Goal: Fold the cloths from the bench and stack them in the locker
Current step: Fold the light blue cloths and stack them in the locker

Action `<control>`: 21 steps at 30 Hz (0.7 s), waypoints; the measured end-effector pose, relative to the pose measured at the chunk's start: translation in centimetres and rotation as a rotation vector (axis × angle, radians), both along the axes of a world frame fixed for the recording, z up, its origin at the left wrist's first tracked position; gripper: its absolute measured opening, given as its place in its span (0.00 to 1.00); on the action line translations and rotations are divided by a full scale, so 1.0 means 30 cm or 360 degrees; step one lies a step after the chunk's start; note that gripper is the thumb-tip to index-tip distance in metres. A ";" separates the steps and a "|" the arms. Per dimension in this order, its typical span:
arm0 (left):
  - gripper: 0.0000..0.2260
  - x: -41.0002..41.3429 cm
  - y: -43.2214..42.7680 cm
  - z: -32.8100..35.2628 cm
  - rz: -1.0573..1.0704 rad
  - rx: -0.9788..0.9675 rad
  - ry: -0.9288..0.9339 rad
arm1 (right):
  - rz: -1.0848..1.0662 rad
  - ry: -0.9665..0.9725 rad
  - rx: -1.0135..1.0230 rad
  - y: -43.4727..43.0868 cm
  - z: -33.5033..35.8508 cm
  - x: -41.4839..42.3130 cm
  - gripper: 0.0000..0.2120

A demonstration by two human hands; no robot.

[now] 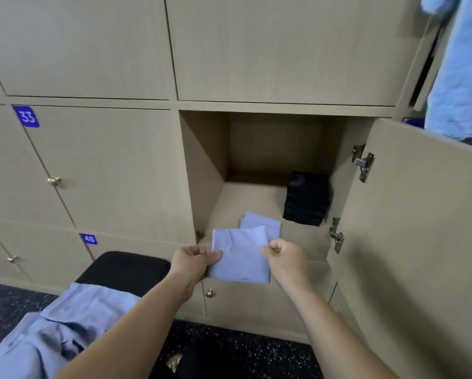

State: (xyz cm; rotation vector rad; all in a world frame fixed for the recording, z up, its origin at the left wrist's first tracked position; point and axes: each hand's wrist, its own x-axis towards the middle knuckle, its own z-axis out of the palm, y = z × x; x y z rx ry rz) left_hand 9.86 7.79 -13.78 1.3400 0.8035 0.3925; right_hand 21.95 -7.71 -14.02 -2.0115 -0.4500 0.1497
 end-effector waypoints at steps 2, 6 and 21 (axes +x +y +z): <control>0.12 0.064 -0.012 -0.034 -0.0013 -0.0011 0.0011 | -0.0025 0.0032 -0.0034 -0.023 -0.034 0.048 0.14; 0.04 0.203 -0.016 -0.071 -0.0039 0.0049 0.0061 | -0.0081 0.0022 -0.0159 -0.031 -0.077 0.159 0.18; 0.09 0.680 0.169 -0.134 -0.0149 0.0166 0.0053 | -0.0139 0.0020 -0.0230 0.136 -0.156 0.632 0.09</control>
